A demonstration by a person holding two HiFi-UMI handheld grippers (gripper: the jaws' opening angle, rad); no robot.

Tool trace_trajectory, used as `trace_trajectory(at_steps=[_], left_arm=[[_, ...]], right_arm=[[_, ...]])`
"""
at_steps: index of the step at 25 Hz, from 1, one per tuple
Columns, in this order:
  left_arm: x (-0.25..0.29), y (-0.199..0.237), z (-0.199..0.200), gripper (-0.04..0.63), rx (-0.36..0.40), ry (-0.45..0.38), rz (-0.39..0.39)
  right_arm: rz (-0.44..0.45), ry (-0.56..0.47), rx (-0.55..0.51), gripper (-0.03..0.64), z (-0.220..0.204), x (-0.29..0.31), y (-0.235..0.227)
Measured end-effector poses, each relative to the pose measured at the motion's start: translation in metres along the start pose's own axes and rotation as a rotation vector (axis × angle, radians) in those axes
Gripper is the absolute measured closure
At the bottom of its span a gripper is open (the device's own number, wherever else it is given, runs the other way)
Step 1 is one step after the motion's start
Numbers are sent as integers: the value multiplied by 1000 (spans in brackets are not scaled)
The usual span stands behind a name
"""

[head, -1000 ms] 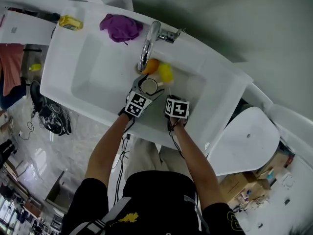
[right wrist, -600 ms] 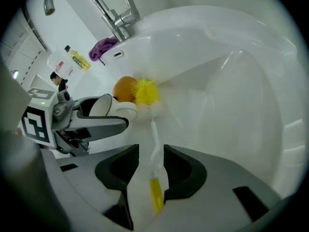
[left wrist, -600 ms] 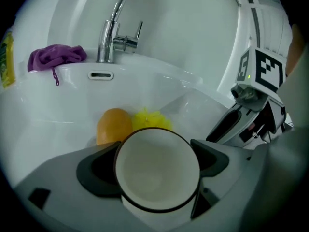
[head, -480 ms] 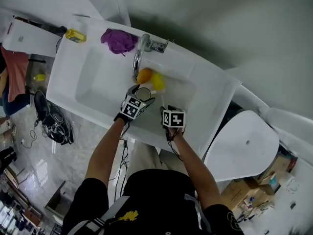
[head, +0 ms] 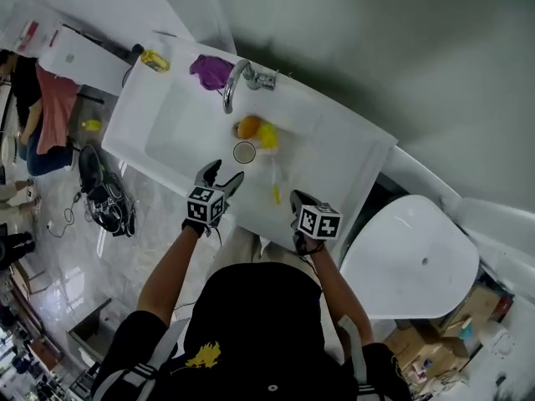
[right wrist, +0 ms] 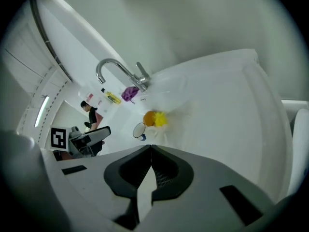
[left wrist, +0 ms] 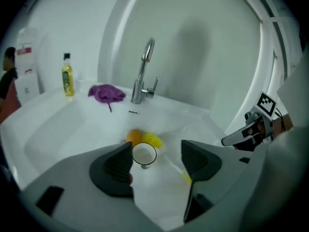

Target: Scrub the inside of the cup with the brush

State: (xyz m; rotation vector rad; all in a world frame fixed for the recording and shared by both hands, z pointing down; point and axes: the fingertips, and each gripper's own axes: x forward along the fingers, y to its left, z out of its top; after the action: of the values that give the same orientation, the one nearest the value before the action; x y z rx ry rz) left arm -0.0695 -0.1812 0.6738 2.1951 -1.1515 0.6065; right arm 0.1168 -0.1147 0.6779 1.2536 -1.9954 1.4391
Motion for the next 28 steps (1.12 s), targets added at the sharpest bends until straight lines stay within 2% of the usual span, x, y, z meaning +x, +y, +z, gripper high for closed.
trace_trajectory(at_steps=[2,6,7,11,15,18,20,23,25,28], left_arm=[[-37,-11,12,379,-13,-78,77],[-95,-24,46,555,7,-218,173],[-109,-29,51,568,9,-239,174],[-168,-56,44,578,10,-288,92],[-247,-56,15,578,6,-366,102],[-297,-42,-30,578,-56,-406,108],[-323,-30,-70,578,-114,-394,115],[-357,-33,-108,578,-149,-386,114],[-377,-41,-116,578,-147,-406,112],[-385,-56,-114,578,-81,-428,101]], right_arm=[[51,-27,-11,589,1,-27,7],[114,-138,-68,589,24,-62,36],[123,-162,-87,589,27,-67,50],[139,-227,-175,589,18,-81,112],[114,-273,-246,591,-20,-94,174],[86,-314,-274,591,-58,-108,211],[77,-332,-306,591,-91,-117,234],[47,-350,-398,591,-134,-137,258],[30,-377,-437,591,-148,-154,268],[32,-462,-471,591,-147,-184,276]])
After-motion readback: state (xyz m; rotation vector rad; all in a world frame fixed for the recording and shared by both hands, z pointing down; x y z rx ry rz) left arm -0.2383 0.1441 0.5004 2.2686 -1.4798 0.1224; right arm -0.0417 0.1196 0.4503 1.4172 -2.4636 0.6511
